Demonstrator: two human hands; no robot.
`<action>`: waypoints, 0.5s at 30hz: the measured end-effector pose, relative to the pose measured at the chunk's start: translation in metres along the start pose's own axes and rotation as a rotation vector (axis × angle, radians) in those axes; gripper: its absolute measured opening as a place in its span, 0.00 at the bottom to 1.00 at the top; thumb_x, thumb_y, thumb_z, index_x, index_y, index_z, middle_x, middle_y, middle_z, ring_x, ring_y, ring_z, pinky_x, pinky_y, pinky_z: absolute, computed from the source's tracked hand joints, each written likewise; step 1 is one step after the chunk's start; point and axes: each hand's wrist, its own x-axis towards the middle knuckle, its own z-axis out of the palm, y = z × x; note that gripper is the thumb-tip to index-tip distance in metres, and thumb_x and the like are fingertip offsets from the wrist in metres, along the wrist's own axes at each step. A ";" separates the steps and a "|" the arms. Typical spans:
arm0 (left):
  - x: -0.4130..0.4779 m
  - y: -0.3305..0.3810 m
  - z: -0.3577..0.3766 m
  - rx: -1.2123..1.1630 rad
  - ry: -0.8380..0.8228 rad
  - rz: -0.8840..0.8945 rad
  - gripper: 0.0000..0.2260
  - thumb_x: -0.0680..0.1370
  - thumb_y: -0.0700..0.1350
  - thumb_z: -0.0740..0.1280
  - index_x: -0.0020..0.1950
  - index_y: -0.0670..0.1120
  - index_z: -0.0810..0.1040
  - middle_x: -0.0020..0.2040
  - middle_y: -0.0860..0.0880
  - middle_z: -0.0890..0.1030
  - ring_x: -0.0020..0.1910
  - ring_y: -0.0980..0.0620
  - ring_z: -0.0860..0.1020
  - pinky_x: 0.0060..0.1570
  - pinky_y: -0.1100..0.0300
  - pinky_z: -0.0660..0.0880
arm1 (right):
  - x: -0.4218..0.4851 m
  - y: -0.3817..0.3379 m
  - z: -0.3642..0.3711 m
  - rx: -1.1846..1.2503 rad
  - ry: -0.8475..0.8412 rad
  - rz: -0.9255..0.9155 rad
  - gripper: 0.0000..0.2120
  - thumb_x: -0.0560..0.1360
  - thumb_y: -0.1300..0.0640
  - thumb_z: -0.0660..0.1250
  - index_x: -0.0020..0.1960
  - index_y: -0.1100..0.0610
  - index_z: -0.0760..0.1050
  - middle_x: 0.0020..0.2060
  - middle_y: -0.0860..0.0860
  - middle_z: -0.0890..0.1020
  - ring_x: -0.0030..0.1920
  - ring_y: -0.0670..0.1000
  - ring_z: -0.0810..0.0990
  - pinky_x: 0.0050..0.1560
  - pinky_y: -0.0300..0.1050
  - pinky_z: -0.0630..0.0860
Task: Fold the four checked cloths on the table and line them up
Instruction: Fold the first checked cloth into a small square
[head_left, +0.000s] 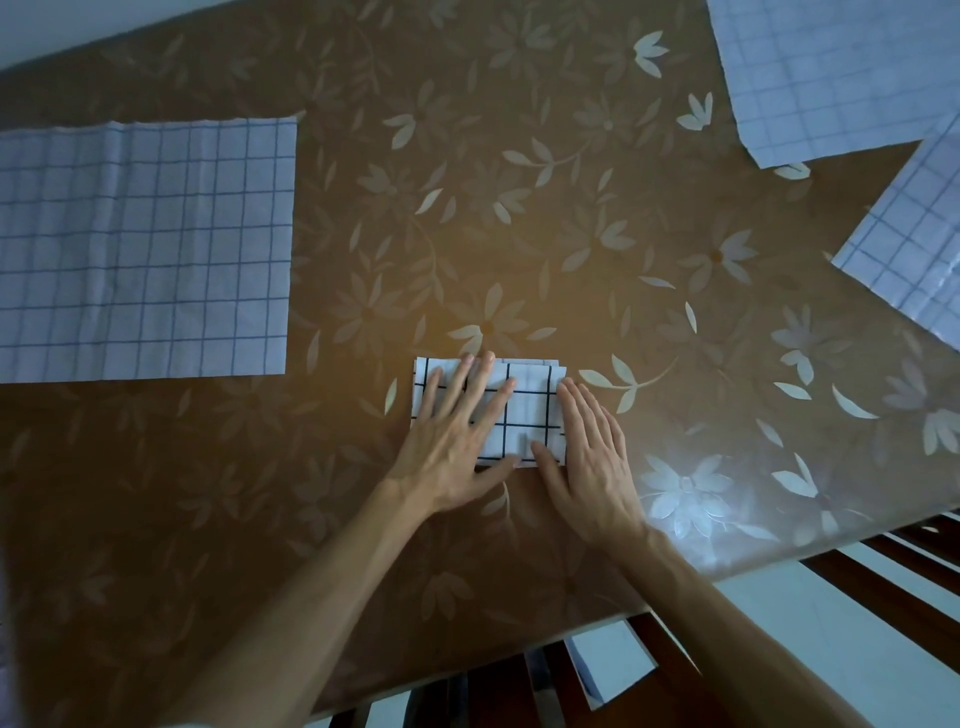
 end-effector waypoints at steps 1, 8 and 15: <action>-0.001 0.000 0.000 0.013 -0.008 0.004 0.38 0.79 0.70 0.51 0.82 0.50 0.46 0.82 0.43 0.43 0.81 0.43 0.41 0.78 0.39 0.47 | 0.002 0.000 -0.001 0.007 -0.002 0.005 0.31 0.82 0.43 0.54 0.79 0.59 0.55 0.78 0.53 0.60 0.79 0.51 0.54 0.76 0.56 0.57; -0.002 -0.001 0.006 0.006 -0.002 -0.010 0.38 0.79 0.69 0.51 0.82 0.51 0.43 0.82 0.45 0.41 0.81 0.45 0.40 0.77 0.37 0.46 | 0.012 -0.011 -0.007 -0.045 0.013 -0.095 0.27 0.81 0.53 0.52 0.79 0.60 0.55 0.79 0.55 0.54 0.79 0.53 0.50 0.77 0.53 0.53; -0.002 -0.007 0.008 -0.033 0.025 -0.040 0.31 0.82 0.57 0.47 0.82 0.45 0.43 0.82 0.44 0.42 0.81 0.47 0.41 0.77 0.39 0.49 | 0.037 -0.029 0.024 -0.181 -0.064 -0.153 0.29 0.83 0.48 0.51 0.80 0.60 0.51 0.80 0.55 0.52 0.80 0.52 0.48 0.77 0.54 0.54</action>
